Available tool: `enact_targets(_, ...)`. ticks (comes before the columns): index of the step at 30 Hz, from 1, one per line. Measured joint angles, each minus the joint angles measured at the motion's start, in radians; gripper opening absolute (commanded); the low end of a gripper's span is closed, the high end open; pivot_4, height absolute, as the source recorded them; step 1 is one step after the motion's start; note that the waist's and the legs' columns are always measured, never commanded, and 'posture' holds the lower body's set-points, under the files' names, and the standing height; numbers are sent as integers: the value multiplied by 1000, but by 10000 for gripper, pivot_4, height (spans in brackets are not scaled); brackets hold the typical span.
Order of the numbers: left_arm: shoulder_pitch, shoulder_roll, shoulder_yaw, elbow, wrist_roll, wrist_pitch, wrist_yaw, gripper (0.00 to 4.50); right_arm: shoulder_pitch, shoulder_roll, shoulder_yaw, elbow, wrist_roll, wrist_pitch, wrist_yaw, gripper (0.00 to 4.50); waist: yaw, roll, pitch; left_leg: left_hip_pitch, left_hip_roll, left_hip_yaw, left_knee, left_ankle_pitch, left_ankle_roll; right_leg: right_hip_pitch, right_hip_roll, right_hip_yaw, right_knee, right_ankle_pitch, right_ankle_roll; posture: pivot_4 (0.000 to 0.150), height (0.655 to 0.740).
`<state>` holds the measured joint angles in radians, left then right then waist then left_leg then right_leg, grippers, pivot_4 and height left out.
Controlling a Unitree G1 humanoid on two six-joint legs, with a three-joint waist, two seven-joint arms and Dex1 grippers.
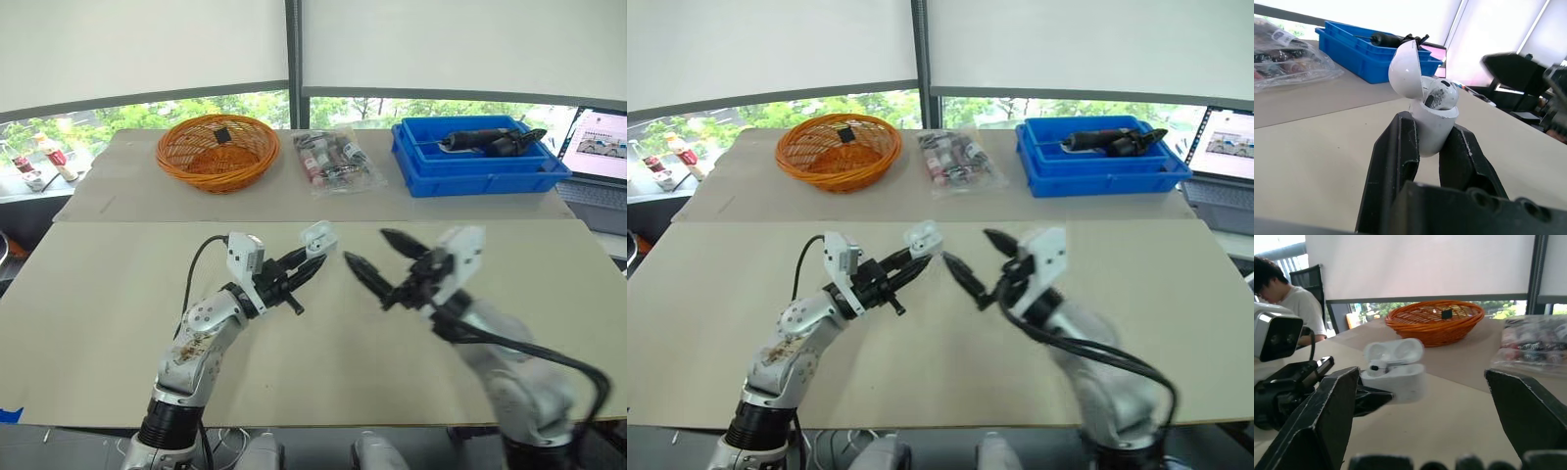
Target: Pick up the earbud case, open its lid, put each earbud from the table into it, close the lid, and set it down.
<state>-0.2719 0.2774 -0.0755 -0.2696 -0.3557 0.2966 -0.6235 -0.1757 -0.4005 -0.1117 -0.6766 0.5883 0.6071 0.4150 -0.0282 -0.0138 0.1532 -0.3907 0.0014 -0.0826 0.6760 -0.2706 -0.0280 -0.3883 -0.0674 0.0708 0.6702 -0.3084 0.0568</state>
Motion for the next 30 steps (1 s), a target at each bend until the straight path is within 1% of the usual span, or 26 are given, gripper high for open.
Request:
enact_targets(1, 0, 0, -1, 3, 0, -7, -3, 5641, 20, -66, -52, -12, 32, 20, 28, 45000, 2, 0, 0, 0, 0, 0, 0, 0, 0, 0, 0, 0, 0, 0, 0, 1500, 7400)
enact_targets(3, 4, 6, 0, 5, 1, -16, -7, 5641, 64, -146, -111, -12, 52, 45, 62, 45000, 9, 0, 0, 0, 0, 0, 0, 0, 0, 1, 0, 0, -1, 0, 0, 1500, 7400)
enact_targets(5, 7, 14, -2, 16, 6, -35, -17, 5641, 145, -235, -183, 10, 46, 55, 100, 45000, 14, 0, 0, 0, 0, 1, 0, 0, 0, 1, 0, 0, -3, 0, 0, 1500, 7400)
enact_targets(6, 10, 17, -3, 21, 10, -40, -21, 5641, 189, -270, -209, 32, 25, 57, 113, 45000, 15, 0, 0, 0, 0, 1, 0, 0, 0, 2, 0, 0, -4, 0, 0, 1500, 7400)
enact_targets(8, 12, 18, -6, 26, 14, -47, -25, 5641, 236, -292, -233, 62, 7, 53, 130, 45000, 15, 0, 0, 0, 0, 2, 0, 0, 1, 2, -1, 0, -4, 0, 0, 1500, 7400)
enact_targets(11, 13, 20, -6, 30, 15, -59, -29, 5641, 283, -307, -241, 121, -47, 22, 150, 45000, 14, 0, 0, 0, 0, 2, 0, 0, 1, 2, 0, 1, -3, 0, 0, 1500, 7400)
enact_targets(15, 14, 27, -6, 33, 18, -63, -35, 5641, 286, -317, -210, 199, -128, -32, 156, 45000, 13, 0, 0, 0, 0, 2, 0, 0, 0, 2, 0, 1, -3, 0, 0, 1500, 7400)
enact_targets(22, 19, 35, -6, 32, 20, -66, -35, 5641, 191, -285, -73, 370, -230, -96, 166, 45000, 15, 0, 0, 0, 0, 2, 0, 0, 0, 2, -1, 1, -4, 0, 0, 1500, 7400)
enact_targets(30, 38, 43, -7, 23, 20, -64, -35, 5641, 98, -253, -52, 609, -295, -193, 186, 45000, 16, 0, 0, 0, -1, 2, 1, 0, 0, 2, -2, 0, -3, 0, 0, 1500, 7400)
